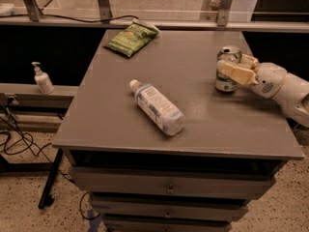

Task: Place 7up can upright

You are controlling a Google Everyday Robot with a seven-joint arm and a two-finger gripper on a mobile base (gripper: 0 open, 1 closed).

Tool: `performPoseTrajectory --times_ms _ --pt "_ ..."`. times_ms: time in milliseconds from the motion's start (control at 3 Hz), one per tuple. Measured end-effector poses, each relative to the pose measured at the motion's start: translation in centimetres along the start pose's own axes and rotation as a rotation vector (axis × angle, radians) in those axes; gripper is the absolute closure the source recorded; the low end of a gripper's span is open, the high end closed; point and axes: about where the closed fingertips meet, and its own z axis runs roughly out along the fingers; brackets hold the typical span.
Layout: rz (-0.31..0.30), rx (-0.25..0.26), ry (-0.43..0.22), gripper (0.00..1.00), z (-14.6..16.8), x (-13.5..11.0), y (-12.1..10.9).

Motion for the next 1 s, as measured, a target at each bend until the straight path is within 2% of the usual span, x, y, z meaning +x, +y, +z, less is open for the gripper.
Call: performPoseTrajectory --times_ms 1000 --pt "-0.012 0.030 0.005 0.13 -1.45 0.54 -0.46"
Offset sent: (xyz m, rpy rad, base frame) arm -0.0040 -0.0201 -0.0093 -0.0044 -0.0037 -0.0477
